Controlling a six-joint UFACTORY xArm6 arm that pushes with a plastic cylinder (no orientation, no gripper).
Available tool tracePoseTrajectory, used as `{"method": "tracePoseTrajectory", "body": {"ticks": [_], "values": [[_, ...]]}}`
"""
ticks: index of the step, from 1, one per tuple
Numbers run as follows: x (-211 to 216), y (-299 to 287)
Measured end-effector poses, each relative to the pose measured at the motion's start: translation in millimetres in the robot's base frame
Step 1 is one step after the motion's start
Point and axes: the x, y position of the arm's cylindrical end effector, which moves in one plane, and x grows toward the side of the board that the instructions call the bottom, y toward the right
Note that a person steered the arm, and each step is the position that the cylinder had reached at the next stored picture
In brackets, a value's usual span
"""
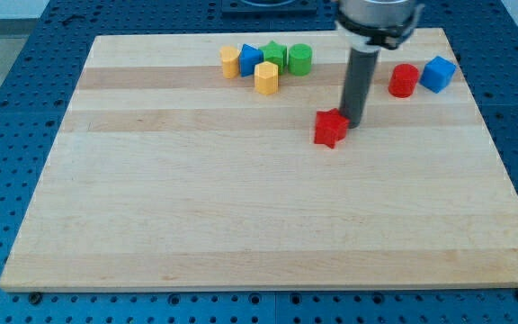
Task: Push the red star slightly up
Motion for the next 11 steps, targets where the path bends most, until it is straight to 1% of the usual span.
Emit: {"method": "tracePoseTrajectory", "body": {"ticks": [1, 2, 3, 4, 5, 6, 7, 8, 9, 10, 11], "values": [[0.0, -39.2], [0.0, -58.6], [0.0, -11.3], [8.1, -2.6], [57.9, -15.5], [79.4, -36.5], [85.0, -54.0], [37.5, -75.4], [6.9, -93.6], [8.0, -98.5], [45.3, -76.6]]}}
